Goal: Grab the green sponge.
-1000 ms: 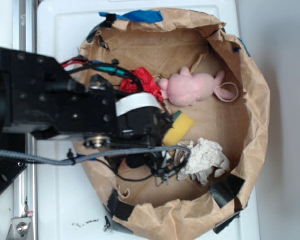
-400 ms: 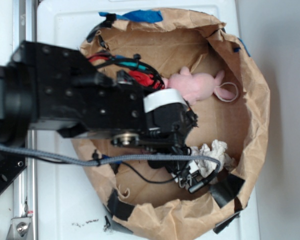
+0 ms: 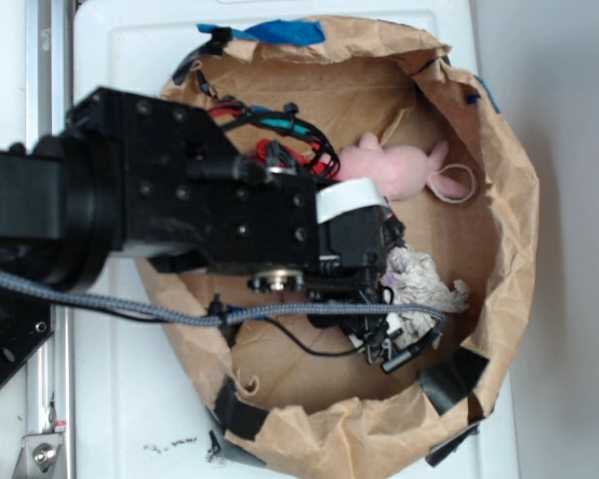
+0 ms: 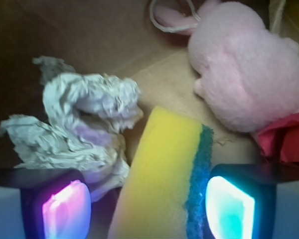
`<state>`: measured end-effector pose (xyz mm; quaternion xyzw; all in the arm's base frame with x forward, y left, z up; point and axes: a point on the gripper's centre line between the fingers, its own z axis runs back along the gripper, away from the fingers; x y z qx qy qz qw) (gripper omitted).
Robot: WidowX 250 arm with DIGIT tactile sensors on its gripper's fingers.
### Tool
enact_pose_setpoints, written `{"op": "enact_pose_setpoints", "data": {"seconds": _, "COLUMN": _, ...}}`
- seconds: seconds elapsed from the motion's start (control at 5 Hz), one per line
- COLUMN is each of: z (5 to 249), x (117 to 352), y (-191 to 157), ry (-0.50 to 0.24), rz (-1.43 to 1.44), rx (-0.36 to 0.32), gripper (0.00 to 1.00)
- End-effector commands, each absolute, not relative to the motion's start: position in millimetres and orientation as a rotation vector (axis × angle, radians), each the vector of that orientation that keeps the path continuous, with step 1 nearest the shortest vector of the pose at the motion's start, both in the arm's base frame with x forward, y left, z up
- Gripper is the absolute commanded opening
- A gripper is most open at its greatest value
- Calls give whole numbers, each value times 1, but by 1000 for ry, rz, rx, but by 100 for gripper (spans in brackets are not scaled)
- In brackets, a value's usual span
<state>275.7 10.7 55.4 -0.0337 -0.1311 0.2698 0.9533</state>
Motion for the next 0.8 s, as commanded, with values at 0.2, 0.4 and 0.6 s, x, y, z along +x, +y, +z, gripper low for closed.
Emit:
{"op": "enact_pose_setpoints", "data": {"seconds": 0.2, "z": 54, "x": 258, "y": 17, "ry": -248, "rz": 488, "rx": -59, "gripper": 0}}
{"op": "enact_pose_setpoints", "data": {"seconds": 0.4, "z": 56, "x": 258, "y": 18, "ry": -260, "rz": 436, "rx": -80, "gripper": 0}}
{"op": "enact_pose_setpoints", "data": {"seconds": 0.6, "z": 63, "x": 245, "y": 10, "ry": -268, "rz": 404, "rx": -94, "gripper": 0}}
